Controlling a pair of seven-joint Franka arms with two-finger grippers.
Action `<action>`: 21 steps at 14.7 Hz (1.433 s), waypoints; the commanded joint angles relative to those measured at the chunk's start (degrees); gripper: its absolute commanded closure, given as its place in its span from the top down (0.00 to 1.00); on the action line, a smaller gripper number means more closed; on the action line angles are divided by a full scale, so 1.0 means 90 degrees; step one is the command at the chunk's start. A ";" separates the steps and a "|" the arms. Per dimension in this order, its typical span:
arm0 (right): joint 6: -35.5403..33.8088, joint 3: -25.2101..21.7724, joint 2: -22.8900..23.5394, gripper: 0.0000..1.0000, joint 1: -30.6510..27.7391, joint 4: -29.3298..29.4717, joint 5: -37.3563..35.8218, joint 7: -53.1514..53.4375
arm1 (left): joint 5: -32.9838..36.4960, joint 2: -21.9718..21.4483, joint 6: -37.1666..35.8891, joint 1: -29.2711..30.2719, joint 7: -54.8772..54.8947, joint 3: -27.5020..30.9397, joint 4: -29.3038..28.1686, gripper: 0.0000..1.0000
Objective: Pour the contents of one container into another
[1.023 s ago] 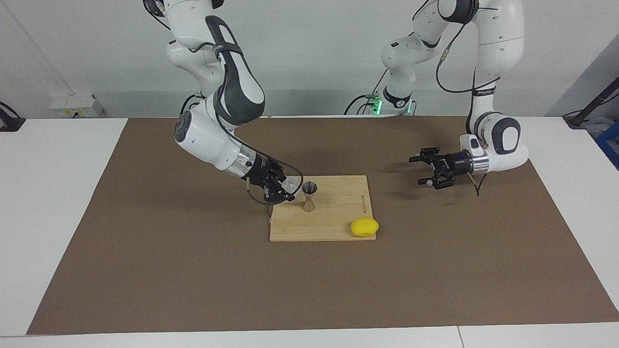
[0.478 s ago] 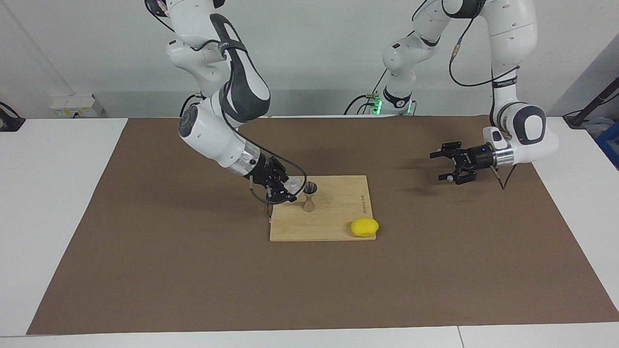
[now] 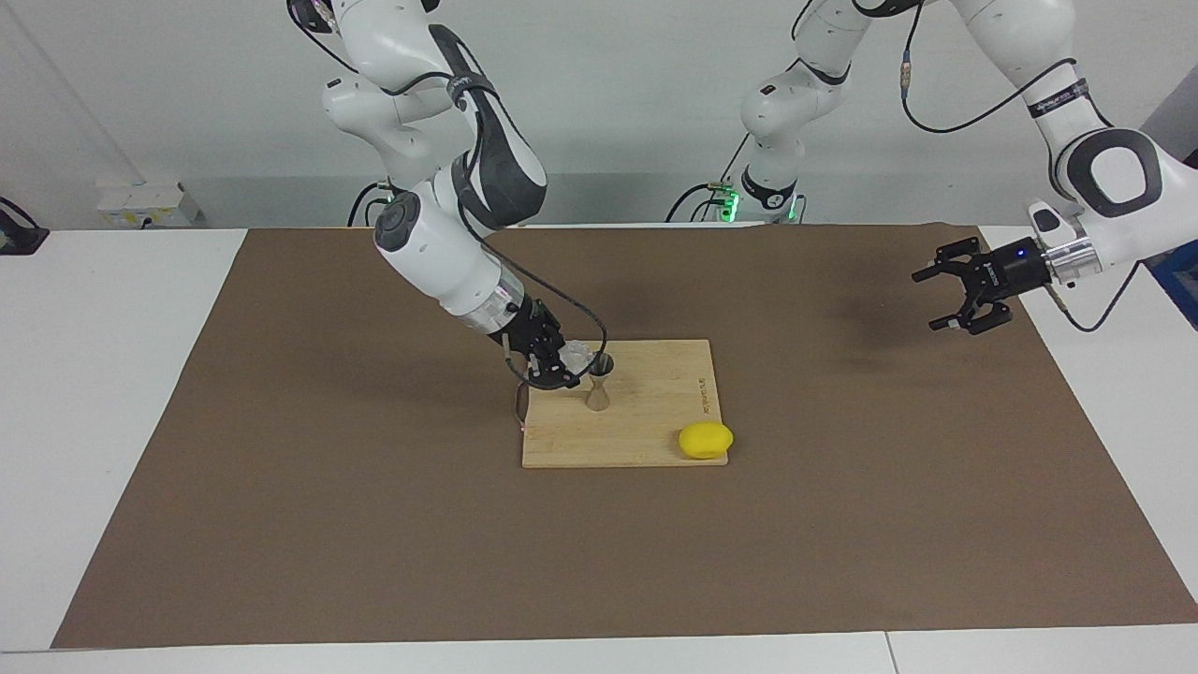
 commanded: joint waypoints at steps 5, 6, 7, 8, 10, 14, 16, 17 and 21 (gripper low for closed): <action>0.0066 -0.0007 -0.0013 0.00 0.0040 0.0181 -0.0644 0.0741 | 0.1185 -0.0688 0.0225 -0.0117 -0.1213 -0.0066 0.0286 1.00; 0.0066 -0.0007 -0.0003 0.00 0.0040 0.0220 -0.0644 0.0801 | 0.1235 -0.0805 0.0234 -0.0155 -0.1516 -0.0086 0.0287 1.00; 0.0066 -0.0007 -0.0003 0.00 0.0049 0.0240 -0.0654 0.0830 | 0.1361 -0.0922 0.0283 -0.0310 -0.1838 -0.0086 0.0287 1.00; 0.0105 -0.0007 0.0007 0.00 0.0107 0.0240 -0.0654 0.0840 | 0.1497 -0.1058 0.0332 -0.0399 -0.2083 -0.0086 0.0287 1.00; 0.0222 -0.0017 0.0017 0.00 0.0196 0.0230 -0.0712 0.0937 | 0.1732 -0.1293 0.0478 -0.0711 -0.2717 -0.0086 0.0277 1.00; 0.0252 -0.0017 0.0017 0.00 0.0225 0.0240 -0.0976 0.1152 | 0.2084 -0.1567 0.0508 -0.1278 -0.4220 -0.0096 0.0296 1.00; 0.0281 -0.0017 0.0017 0.00 0.0225 0.0240 -0.1103 0.1269 | 0.2289 -0.1597 0.0430 -0.1590 -0.5292 -0.0125 0.0481 1.00; 0.0368 -0.0017 0.0017 0.00 0.0225 0.0249 -0.1142 0.1338 | 0.2493 -0.1626 0.0410 -0.1756 -0.5878 -0.0125 0.0569 1.00; 0.0467 -0.0017 0.0066 0.00 0.0313 0.0250 -0.1406 0.1670 | 0.3187 -0.1889 0.0323 -0.2255 -0.7860 -0.0154 0.0628 1.00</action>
